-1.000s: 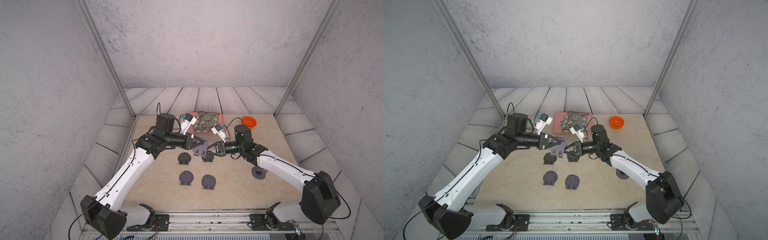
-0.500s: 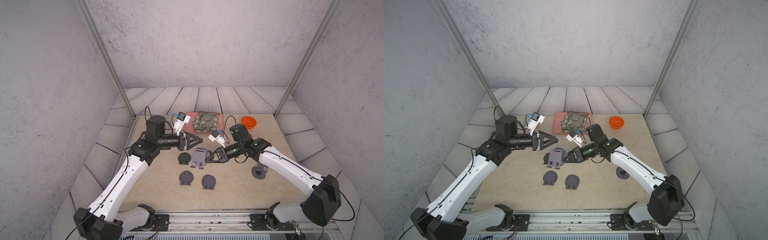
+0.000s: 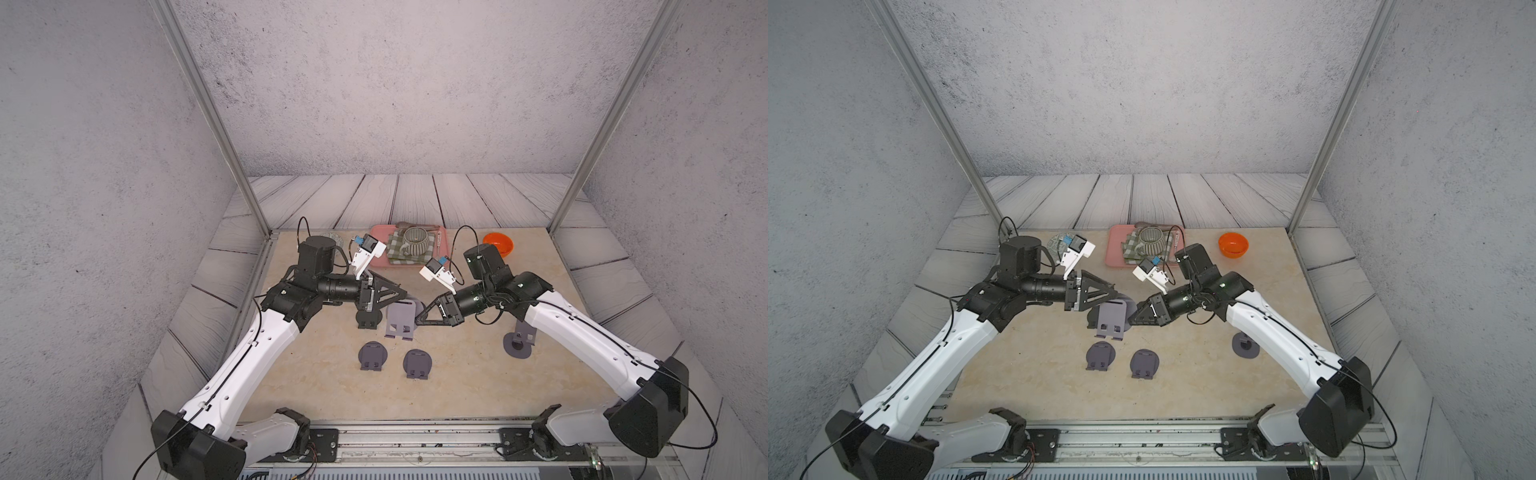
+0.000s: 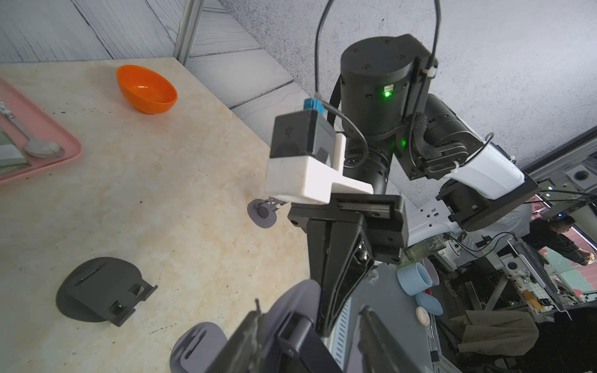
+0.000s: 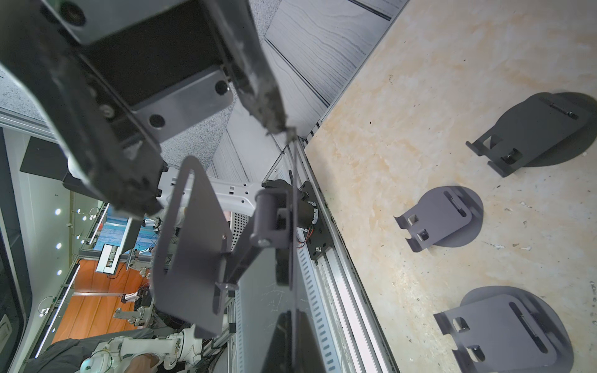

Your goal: Open the phone stand

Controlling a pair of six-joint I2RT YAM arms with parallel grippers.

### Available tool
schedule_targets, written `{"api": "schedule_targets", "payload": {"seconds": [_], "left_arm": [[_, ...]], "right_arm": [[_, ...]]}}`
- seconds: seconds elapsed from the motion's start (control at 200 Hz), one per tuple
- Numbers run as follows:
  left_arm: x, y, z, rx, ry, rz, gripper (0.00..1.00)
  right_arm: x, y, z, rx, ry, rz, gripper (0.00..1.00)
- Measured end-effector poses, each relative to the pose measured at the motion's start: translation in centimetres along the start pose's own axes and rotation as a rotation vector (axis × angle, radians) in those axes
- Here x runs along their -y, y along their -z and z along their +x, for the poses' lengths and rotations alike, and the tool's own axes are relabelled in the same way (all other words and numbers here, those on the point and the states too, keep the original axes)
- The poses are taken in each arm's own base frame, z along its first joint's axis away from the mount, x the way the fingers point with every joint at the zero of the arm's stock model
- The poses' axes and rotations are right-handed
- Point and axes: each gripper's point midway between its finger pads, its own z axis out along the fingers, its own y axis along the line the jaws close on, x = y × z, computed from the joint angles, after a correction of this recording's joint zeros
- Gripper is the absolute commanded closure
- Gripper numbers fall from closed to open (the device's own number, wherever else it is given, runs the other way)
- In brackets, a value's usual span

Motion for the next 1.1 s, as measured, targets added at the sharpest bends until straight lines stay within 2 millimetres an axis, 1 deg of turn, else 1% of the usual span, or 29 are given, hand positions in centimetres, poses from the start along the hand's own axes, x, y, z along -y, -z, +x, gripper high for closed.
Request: {"api": "schedule_targets", "payload": {"seconds": [0.18,0.37,0.465,0.505,0.535,0.57,0.651,0.676,0.756,0.931,1.101], "left_arm": [[1.5,0.4,0.1,-0.003,-0.017,0.051,0.47],[1.7,0.3,0.8,-0.022,0.008,0.085,0.47],[1.7,0.2,1.1,-0.029,0.018,0.093,0.58],[1.7,0.2,1.1,-0.032,0.029,0.095,0.66],[1.7,0.2,1.2,-0.034,0.032,0.097,0.75],[1.7,0.2,1.2,-0.035,0.035,0.097,0.8],[1.6,0.1,1.3,-0.038,0.037,0.097,0.97],[1.6,0.1,1.4,-0.039,0.044,0.1,1.0],[2.1,0.0,1.4,-0.047,0.034,0.131,1.0],[2.3,0.0,1.4,-0.046,0.028,0.138,1.0],[2.1,0.3,0.9,-0.017,0.009,0.084,1.0]], "right_arm": [[0.1,0.0,-0.1,0.002,-0.003,-0.001,1.0],[0.2,-0.2,-0.2,-0.002,-0.014,-0.003,1.0],[0.1,-0.1,-0.3,0.001,-0.011,-0.004,1.0],[-0.1,-0.1,-0.4,0.003,-0.008,-0.005,1.0],[-0.1,0.0,-0.5,0.005,-0.005,-0.006,1.0],[-0.1,0.0,-0.5,0.006,-0.004,-0.006,1.0],[-0.2,0.0,-0.6,0.006,0.0,-0.009,1.0],[-0.2,-0.1,-0.6,0.006,-0.001,-0.01,1.0],[-0.2,-0.1,-0.6,0.009,0.007,-0.009,1.0],[-0.2,-0.1,-0.7,0.012,0.013,-0.012,1.0],[0.0,-0.4,-0.7,0.02,0.015,-0.037,1.0]]}}
